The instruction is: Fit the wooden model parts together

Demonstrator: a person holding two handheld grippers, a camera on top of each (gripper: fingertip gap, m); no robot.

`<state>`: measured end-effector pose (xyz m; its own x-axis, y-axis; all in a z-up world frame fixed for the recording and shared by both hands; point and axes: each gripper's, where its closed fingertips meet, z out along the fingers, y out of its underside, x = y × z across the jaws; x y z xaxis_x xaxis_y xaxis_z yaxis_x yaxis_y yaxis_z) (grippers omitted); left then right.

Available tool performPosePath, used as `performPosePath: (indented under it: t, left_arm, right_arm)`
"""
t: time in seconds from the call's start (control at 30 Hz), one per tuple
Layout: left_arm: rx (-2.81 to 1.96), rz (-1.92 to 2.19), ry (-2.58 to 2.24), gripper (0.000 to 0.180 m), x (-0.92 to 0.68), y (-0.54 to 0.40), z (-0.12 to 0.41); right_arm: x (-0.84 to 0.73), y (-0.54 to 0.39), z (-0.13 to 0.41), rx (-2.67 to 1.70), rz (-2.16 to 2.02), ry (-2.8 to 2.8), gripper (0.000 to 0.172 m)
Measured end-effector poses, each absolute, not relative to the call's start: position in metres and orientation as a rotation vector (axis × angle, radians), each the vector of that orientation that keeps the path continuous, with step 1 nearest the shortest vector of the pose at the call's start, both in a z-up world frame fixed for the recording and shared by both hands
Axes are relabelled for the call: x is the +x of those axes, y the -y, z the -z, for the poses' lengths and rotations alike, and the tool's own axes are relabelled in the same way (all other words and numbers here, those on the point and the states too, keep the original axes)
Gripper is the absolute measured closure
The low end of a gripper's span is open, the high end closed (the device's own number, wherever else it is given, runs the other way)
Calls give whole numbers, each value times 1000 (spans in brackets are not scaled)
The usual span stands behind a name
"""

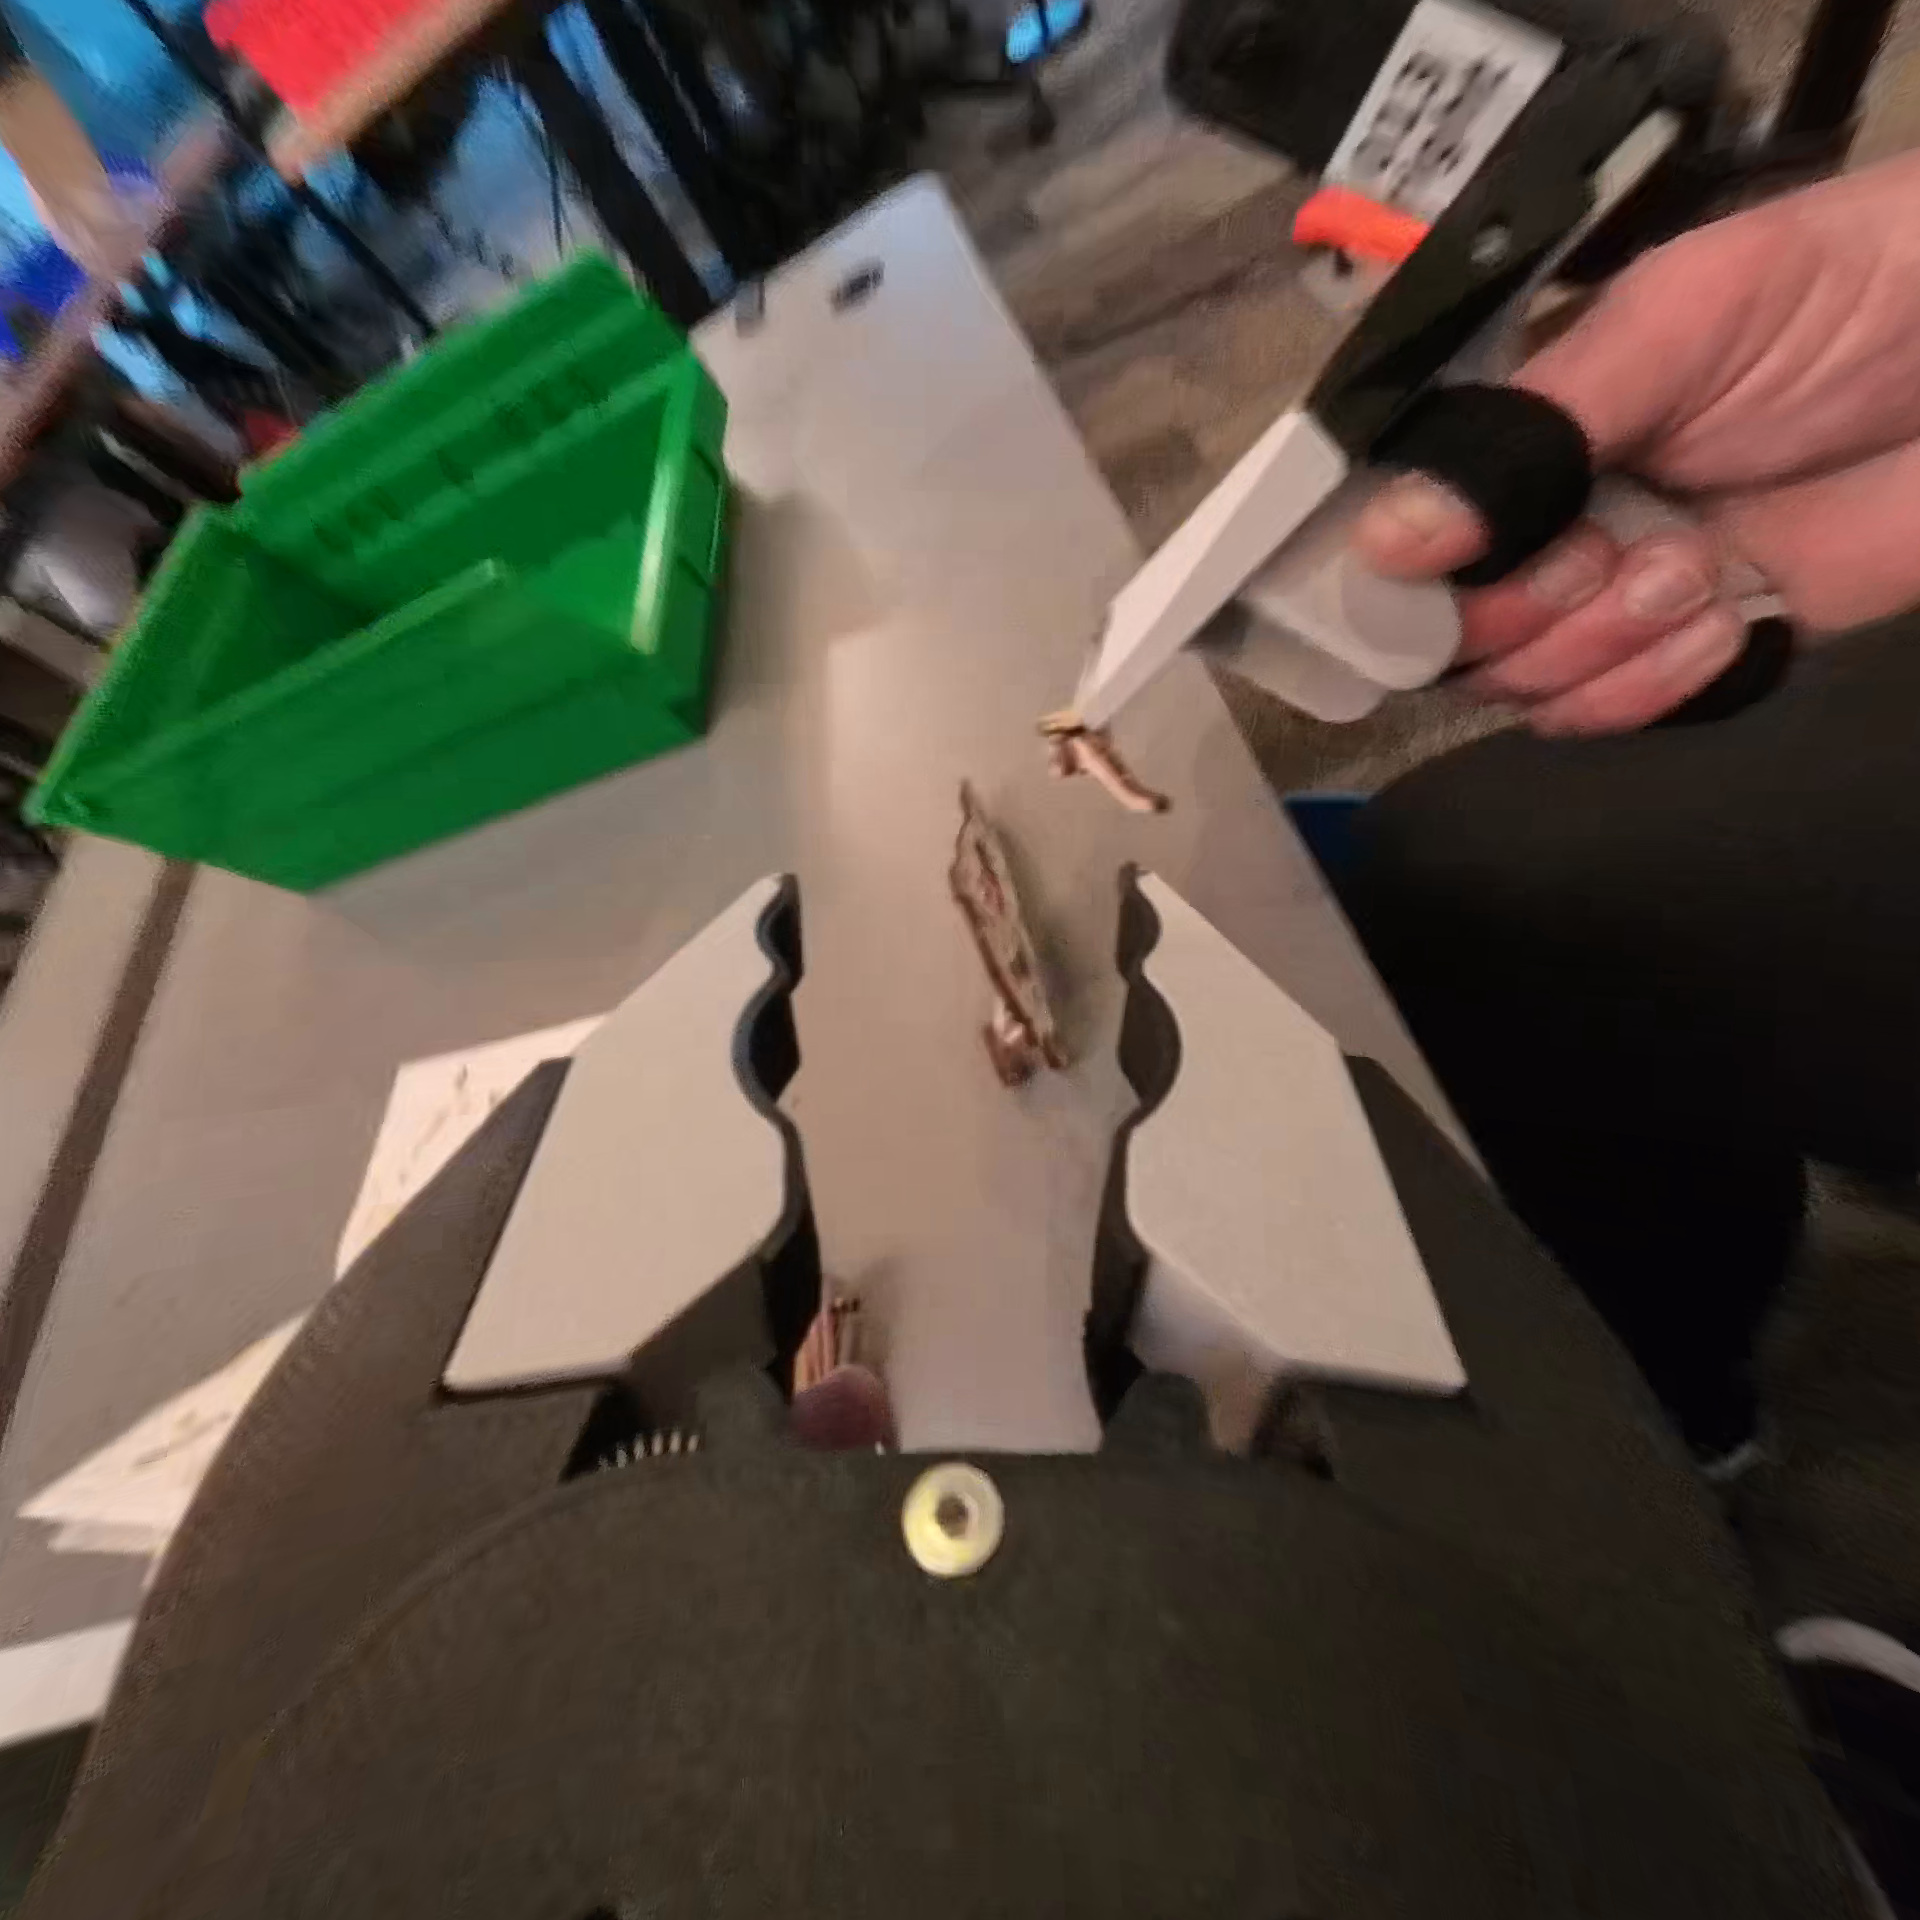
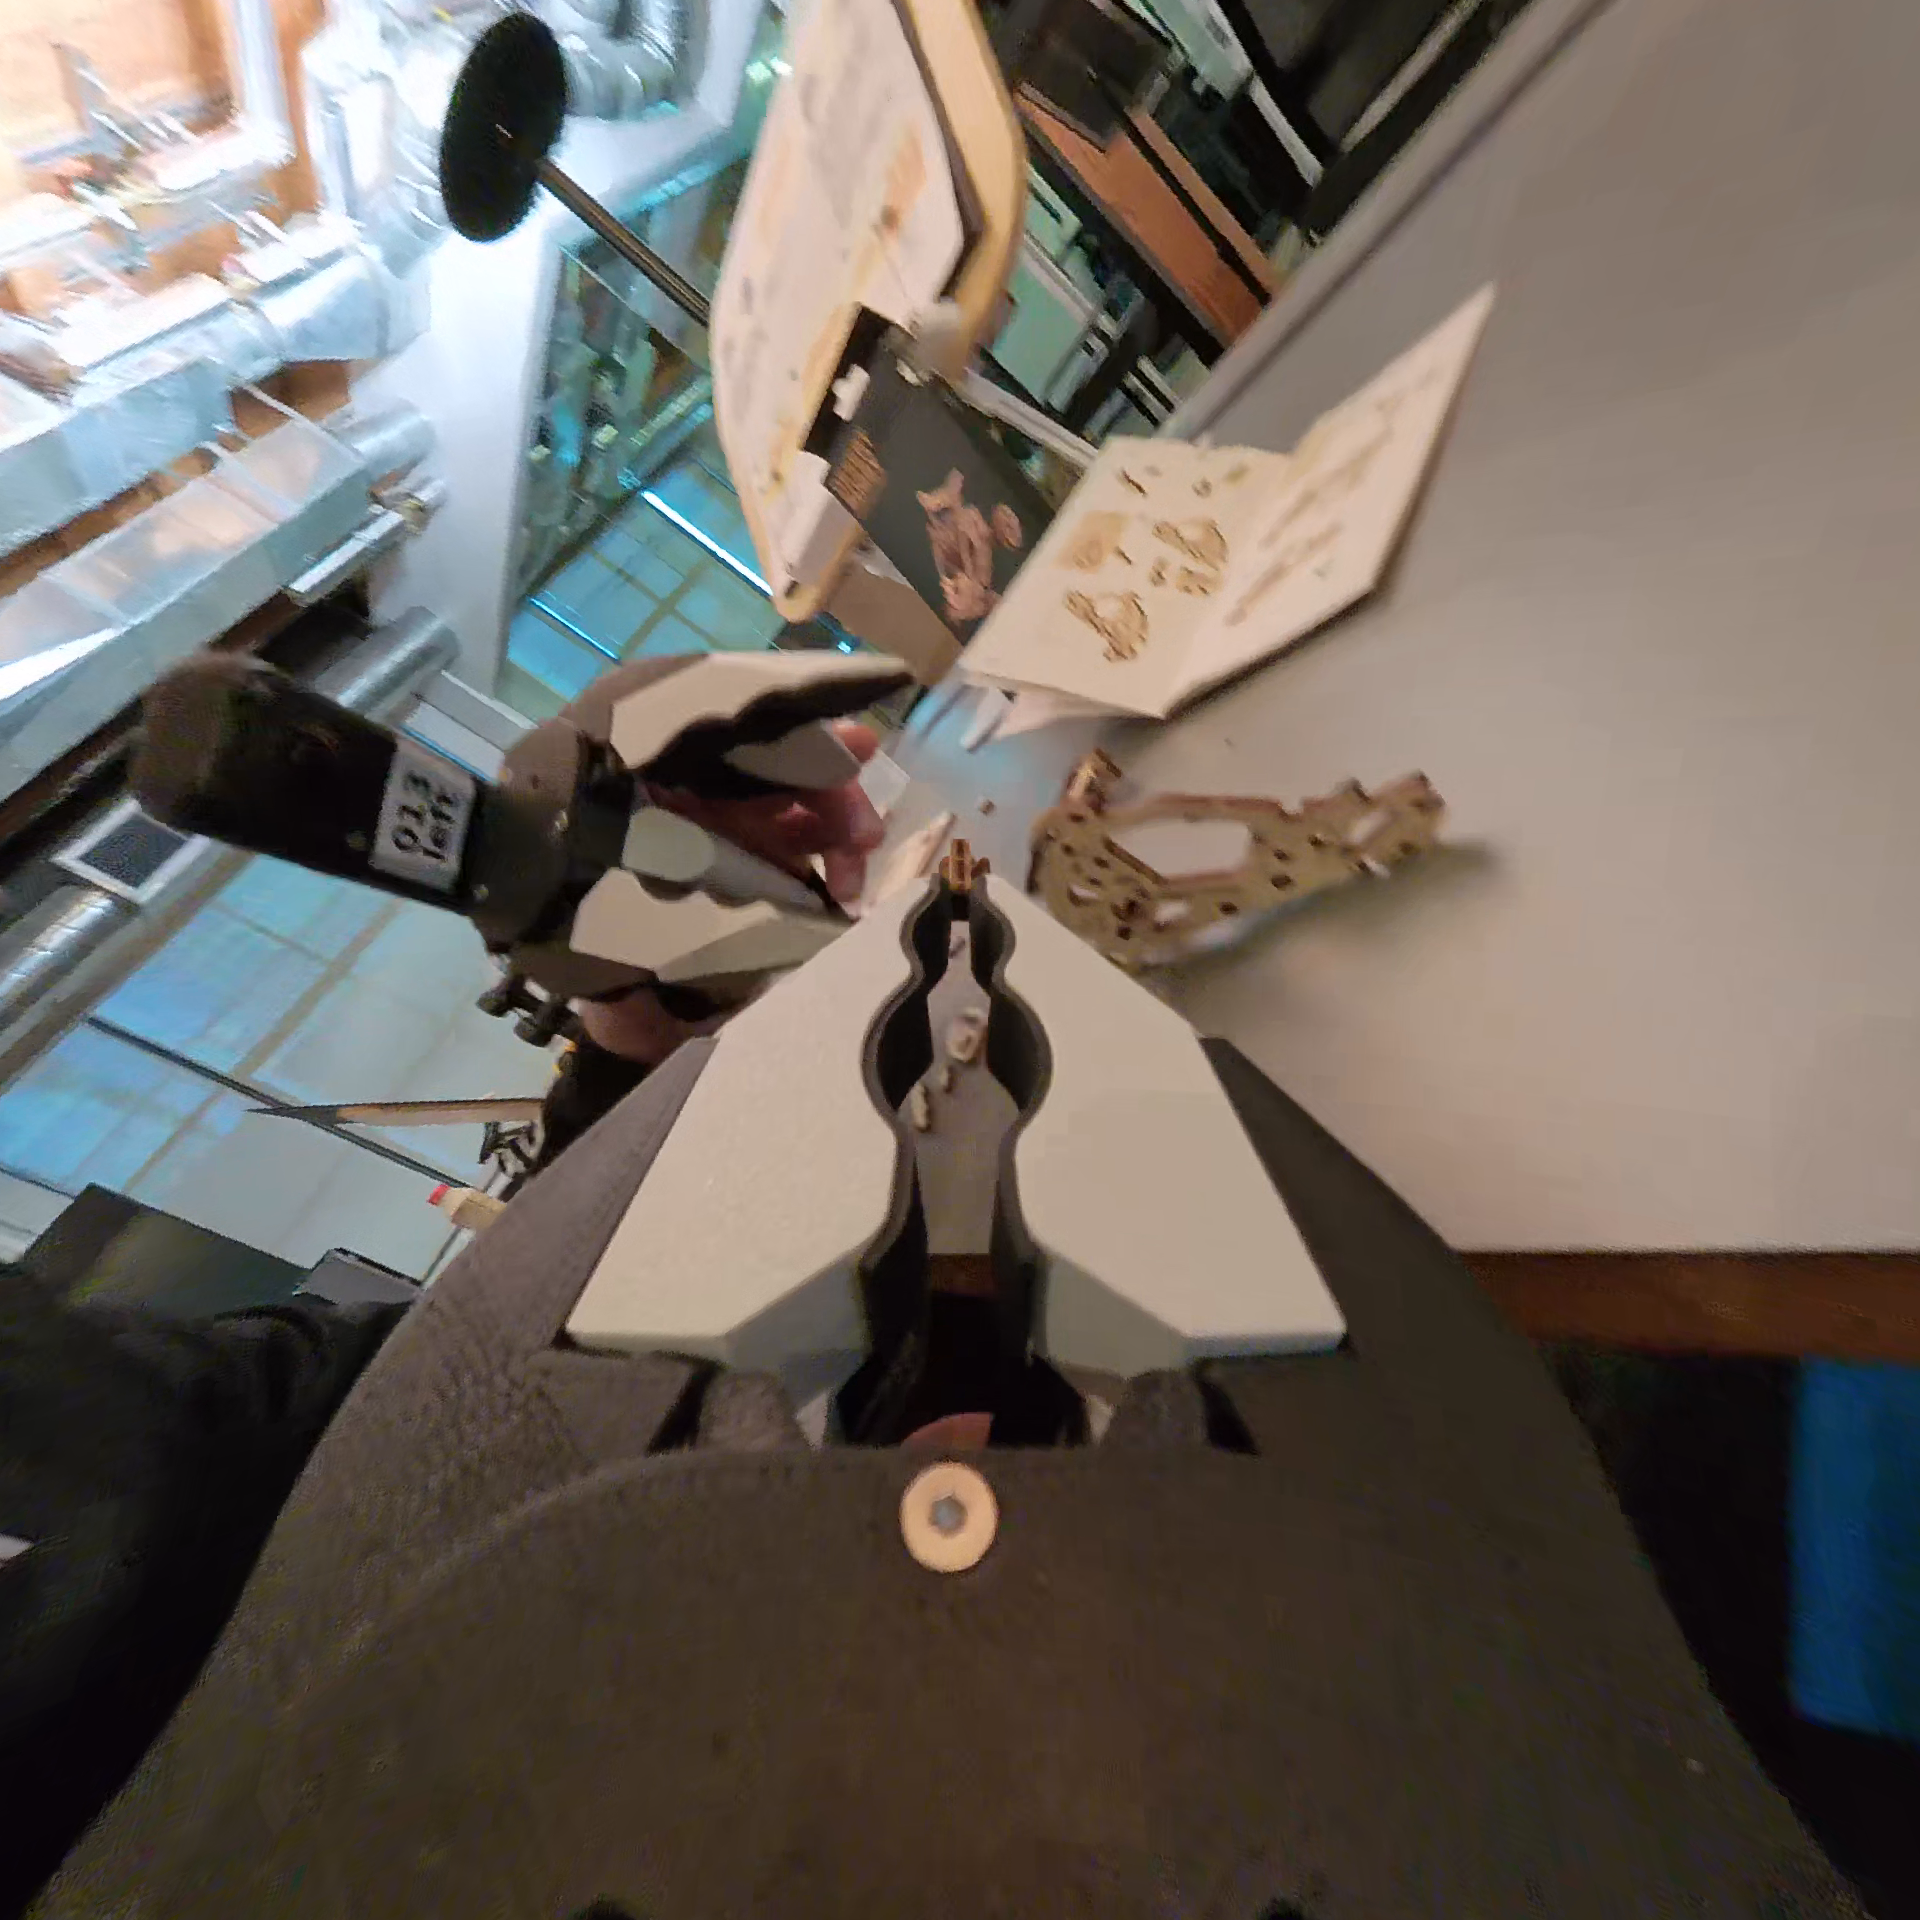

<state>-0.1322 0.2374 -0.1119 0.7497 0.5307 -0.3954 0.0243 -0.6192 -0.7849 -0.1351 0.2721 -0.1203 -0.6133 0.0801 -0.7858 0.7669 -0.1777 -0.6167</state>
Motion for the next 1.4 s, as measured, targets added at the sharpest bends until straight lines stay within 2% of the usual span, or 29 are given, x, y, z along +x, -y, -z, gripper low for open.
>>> performPosePath:
  t: [0.23, 0.33, 0.53, 0.77, 0.93, 1.07, 1.4]
  left_arm:
    - [-2272, -478, 532, 116, -138, -241, 166]
    - [-2251, -403, 523, 107, -134, -245, 169]
    - [-2244, -264, 479, 101, -121, -256, 173]
    - [-2256, -266, 480, 103, -117, -264, 177]
    - [-2244, -277, 513, 113, -120, -262, 176]
    - [-2227, -282, 527, 111, -121, -264, 176]
    - [-2234, -404, 555, 125, -130, -262, 178]
  right_arm:
    - [-139, -257, 162, 1079, 1691, -1726, 171]
    - [-141, -252, 159, 1062, 1690, -1724, 171]
    - [-145, -246, 157, 1081, 1691, -1709, 171]
    - [-144, -244, 160, 1119, 1650, -1716, 171]
    - [-145, -245, 159, 1138, 1664, -1676, 171]
    - [-146, -245, 160, 1149, 1663, -1685, 171]
    - [-149, -246, 160, 1184, 1680, -1690, 171]
